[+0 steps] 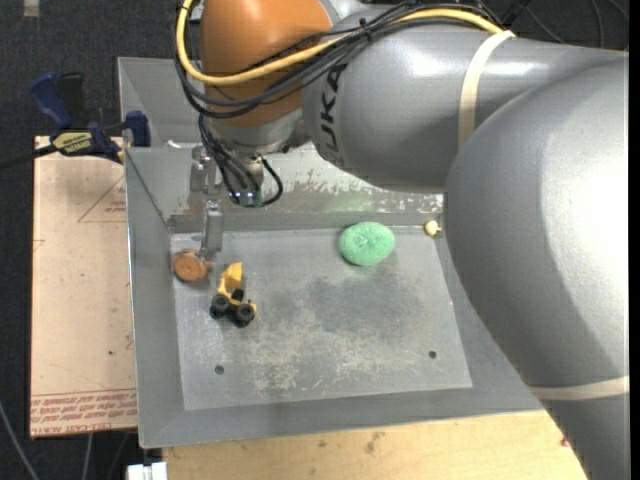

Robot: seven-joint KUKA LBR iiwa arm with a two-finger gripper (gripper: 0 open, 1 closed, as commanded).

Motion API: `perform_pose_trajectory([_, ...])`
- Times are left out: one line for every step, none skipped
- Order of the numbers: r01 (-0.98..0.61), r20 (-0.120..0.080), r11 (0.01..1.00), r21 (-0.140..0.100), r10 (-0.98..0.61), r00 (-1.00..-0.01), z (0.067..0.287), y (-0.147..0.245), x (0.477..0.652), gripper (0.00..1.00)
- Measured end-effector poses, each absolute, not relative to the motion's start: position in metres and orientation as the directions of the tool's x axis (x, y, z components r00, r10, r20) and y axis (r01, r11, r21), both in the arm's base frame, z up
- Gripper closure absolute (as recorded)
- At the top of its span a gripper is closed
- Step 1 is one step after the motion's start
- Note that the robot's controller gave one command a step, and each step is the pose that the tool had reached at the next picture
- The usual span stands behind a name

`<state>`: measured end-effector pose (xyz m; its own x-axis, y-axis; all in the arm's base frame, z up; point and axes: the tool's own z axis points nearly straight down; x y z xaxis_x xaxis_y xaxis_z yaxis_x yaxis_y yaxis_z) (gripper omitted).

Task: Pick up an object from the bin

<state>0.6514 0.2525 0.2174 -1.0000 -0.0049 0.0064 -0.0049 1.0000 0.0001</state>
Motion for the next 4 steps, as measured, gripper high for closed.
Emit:
perform_pose_trajectory([-0.003,0.005,1.0,0.001,-0.003,-1.0,0.22,0.252,0.651,0.0])
perform_pose_trajectory([-0.232,0.002,0.973,-0.001,-0.232,-0.973,0.233,0.243,0.619,0.0])
perform_pose_trajectory([-0.372,-0.012,0.928,0.0,-0.372,-0.928,0.19,0.243,0.629,0.0])
perform_pose_trajectory([-0.349,0.0,0.937,0.002,-0.349,-0.937,0.12,0.223,0.608,0.0])
